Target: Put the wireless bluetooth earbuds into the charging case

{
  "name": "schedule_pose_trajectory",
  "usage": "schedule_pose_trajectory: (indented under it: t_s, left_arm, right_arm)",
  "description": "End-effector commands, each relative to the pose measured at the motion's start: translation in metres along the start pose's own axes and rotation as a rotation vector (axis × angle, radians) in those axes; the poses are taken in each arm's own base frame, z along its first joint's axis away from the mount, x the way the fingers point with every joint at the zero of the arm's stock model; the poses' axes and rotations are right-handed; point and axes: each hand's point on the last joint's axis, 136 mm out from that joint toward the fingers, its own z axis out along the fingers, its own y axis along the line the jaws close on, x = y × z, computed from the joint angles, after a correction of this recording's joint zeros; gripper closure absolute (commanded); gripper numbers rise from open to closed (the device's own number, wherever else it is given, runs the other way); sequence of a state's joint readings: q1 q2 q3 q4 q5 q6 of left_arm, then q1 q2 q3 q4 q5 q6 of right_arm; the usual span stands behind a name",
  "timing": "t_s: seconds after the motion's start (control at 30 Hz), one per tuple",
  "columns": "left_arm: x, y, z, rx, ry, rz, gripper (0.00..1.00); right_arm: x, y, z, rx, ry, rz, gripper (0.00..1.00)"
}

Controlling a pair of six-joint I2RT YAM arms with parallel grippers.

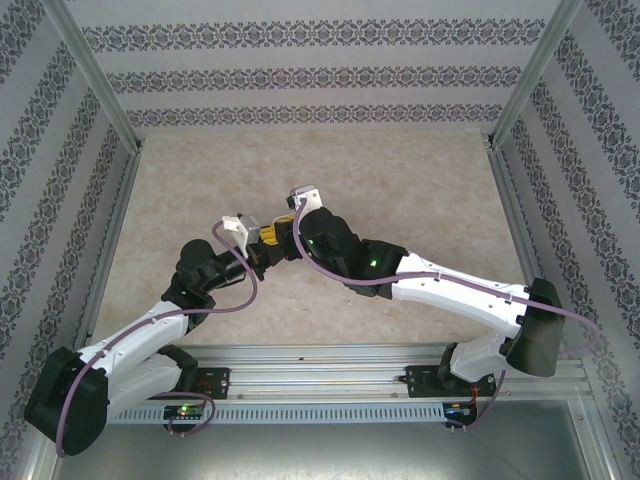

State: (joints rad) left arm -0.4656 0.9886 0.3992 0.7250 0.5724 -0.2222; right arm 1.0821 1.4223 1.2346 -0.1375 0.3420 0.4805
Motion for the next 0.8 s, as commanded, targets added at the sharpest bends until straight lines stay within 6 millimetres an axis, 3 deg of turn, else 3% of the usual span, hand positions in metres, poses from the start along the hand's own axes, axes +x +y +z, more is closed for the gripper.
schedule_pose_trajectory:
  t_s: [0.0, 0.4, 0.77]
  left_arm:
    - [-0.018, -0.012, 0.002, 0.047, -0.062, 0.020, 1.00]
    - [-0.009, -0.007, 0.004, 0.030, -0.042, 0.005, 1.00]
    - [0.020, 0.007, 0.004, -0.037, 0.043, 0.008, 1.00]
  right_arm:
    - [-0.002, -0.002, -0.003, -0.013, -0.011, 0.051, 0.80]
    - [-0.017, -0.016, -0.018, -0.058, -0.065, 0.164, 0.80]
    - [-0.006, -0.064, -0.020, -0.032, -0.025, 0.345, 0.79]
